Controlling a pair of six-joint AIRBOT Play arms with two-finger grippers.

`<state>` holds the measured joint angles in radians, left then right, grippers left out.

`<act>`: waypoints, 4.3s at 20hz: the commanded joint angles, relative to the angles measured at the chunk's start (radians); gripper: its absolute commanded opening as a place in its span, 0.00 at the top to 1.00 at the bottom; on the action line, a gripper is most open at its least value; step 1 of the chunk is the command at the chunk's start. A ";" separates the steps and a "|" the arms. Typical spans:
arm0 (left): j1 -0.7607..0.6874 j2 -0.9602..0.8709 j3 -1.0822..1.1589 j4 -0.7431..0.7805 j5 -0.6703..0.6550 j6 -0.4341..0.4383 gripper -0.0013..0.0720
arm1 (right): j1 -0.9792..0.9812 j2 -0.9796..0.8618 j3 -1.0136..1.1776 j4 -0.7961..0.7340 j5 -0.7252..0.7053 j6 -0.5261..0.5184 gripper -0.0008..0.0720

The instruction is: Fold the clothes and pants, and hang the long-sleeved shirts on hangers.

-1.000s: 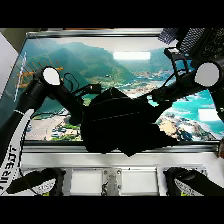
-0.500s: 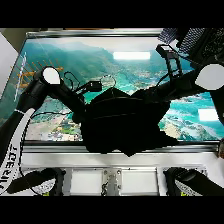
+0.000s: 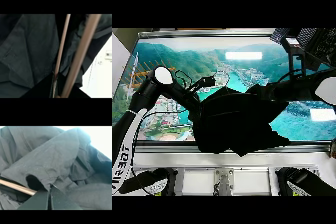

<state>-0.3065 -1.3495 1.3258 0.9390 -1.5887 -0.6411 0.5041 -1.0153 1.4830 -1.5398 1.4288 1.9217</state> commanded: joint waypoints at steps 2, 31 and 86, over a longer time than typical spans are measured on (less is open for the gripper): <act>-0.002 0.000 0.000 0.011 -0.012 -0.032 0.97 | 0.001 0.022 0.000 -0.101 0.017 0.048 0.98; -0.057 0.000 0.001 0.008 0.045 -0.047 0.97 | 0.199 -0.014 0.000 -0.001 -0.144 -0.058 0.06; -0.057 0.000 0.000 0.008 0.019 0.043 0.97 | -0.720 -0.562 -0.001 1.207 0.412 -1.835 0.06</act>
<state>-0.3634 -1.3495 1.3266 0.9543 -1.5745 -0.5980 -0.2218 -1.5764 1.4822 -0.3321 1.8347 0.0780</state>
